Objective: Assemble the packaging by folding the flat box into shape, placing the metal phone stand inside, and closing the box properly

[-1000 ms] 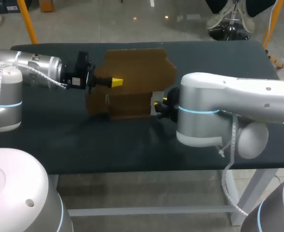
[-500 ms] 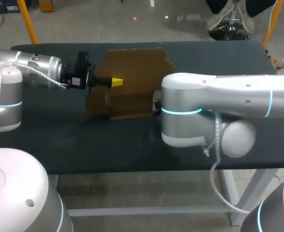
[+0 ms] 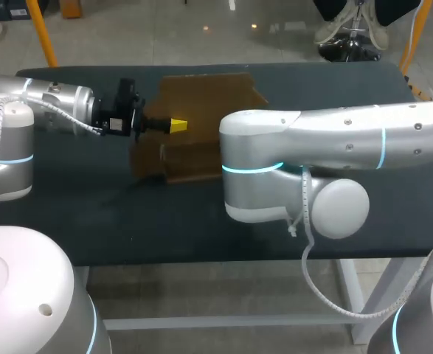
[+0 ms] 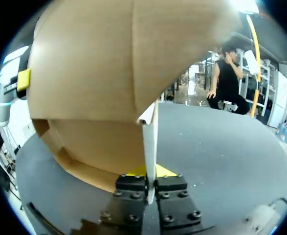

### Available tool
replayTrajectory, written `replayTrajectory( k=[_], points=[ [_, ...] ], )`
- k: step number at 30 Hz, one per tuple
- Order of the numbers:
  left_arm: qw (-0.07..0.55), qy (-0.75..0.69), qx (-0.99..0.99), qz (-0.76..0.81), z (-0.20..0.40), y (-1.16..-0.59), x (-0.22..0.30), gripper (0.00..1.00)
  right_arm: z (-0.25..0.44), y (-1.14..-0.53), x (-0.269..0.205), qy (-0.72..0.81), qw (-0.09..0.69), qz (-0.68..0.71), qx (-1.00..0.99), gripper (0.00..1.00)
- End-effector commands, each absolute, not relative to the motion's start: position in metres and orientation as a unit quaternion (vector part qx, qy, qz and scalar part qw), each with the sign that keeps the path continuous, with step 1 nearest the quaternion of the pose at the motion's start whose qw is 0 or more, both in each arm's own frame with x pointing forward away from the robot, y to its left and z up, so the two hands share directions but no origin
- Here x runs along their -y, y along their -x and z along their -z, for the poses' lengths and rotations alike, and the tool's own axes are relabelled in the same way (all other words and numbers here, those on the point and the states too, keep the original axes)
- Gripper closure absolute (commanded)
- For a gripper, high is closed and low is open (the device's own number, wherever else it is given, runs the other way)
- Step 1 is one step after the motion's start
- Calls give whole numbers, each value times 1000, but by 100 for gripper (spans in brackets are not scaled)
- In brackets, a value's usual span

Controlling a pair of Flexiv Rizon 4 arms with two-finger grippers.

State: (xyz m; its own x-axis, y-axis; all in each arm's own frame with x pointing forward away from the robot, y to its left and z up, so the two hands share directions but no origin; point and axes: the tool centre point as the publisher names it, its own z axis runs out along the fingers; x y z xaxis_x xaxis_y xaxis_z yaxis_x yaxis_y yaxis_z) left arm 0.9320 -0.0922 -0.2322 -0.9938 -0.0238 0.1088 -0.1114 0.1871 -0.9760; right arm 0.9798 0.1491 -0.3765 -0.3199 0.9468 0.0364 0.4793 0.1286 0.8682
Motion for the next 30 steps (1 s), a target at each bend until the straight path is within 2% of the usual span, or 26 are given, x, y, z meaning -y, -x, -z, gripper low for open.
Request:
replayTrajectory(
  k=[1, 10, 11, 13, 14, 15, 30],
  points=[
    [36, -42, 769, -637, 235, -932, 94, 100, 377, -984, -158, -550, 338, -365, -671, 100],
    [36, -42, 769, -637, 235, -932, 94, 100, 377, -981, -157, -549, 336, -367, -672, 100],
    [33, -40, 773, -633, 235, -931, 94, 89, 377, -981, -157, -548, 335, -369, -672, 100],
    [28, -37, 777, -628, 233, -930, 95, 55, 376, -979, -157, -544, 335, -373, -673, 100],
    [25, -37, 778, -627, 233, -930, 95, 24, 376, -979, -157, -543, 334, -374, -673, 100],
    [21, -36, 780, -625, 232, -930, 95, 0, 375, -978, -156, -542, 332, -377, -674, 100],
    [-66, -18, 819, -570, 207, -918, 75, 0, 365, -969, -141, -516, 252, -440, -690, 100]
  ],
)
